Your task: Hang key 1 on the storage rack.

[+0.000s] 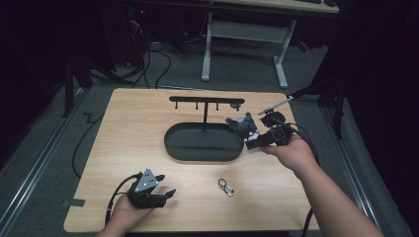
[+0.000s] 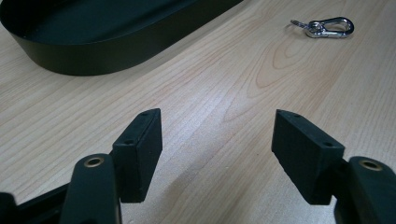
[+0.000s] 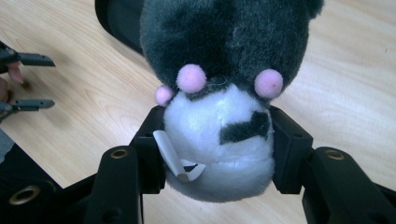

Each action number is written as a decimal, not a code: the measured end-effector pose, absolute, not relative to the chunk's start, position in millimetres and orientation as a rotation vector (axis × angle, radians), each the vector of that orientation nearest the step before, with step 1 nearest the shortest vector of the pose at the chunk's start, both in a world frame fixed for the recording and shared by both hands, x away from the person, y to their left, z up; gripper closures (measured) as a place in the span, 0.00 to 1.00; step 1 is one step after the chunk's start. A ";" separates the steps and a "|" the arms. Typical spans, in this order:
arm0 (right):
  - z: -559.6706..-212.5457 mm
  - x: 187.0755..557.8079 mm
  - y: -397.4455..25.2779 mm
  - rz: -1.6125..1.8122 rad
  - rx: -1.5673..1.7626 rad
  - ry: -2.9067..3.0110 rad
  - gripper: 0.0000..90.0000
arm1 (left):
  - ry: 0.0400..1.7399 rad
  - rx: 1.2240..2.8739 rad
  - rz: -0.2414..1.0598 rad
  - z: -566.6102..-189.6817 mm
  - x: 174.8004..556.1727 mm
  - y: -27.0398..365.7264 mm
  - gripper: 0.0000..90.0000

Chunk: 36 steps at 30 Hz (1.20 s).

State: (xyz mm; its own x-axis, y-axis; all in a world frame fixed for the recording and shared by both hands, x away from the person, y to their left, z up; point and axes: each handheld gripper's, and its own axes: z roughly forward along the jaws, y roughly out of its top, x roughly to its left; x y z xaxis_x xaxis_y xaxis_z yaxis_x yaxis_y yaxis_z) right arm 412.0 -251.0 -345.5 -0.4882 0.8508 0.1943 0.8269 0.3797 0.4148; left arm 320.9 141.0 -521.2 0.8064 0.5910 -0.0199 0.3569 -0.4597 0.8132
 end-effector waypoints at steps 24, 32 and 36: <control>-324.3 435.1 -258.9 0.775 1.592 2.419 0.54 | 0.688 2.106 0.326 -521.2 319.5 140.5 0.38; -343.5 435.0 -272.1 0.761 1.647 2.390 0.54 | 0.687 2.112 0.322 -522.2 319.3 138.9 0.38; -354.3 435.0 -274.0 0.755 1.664 2.393 0.54 | 0.687 2.114 0.324 -522.7 319.3 138.2 0.38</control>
State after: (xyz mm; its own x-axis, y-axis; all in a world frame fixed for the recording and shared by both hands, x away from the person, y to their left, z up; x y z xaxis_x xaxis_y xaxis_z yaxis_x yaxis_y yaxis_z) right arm 435.0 -274.0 -354.3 -0.3829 0.9075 0.1726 0.8421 0.2661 0.4690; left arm 319.3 138.2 -522.7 0.8140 0.5806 -0.0183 0.3554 -0.4728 0.8063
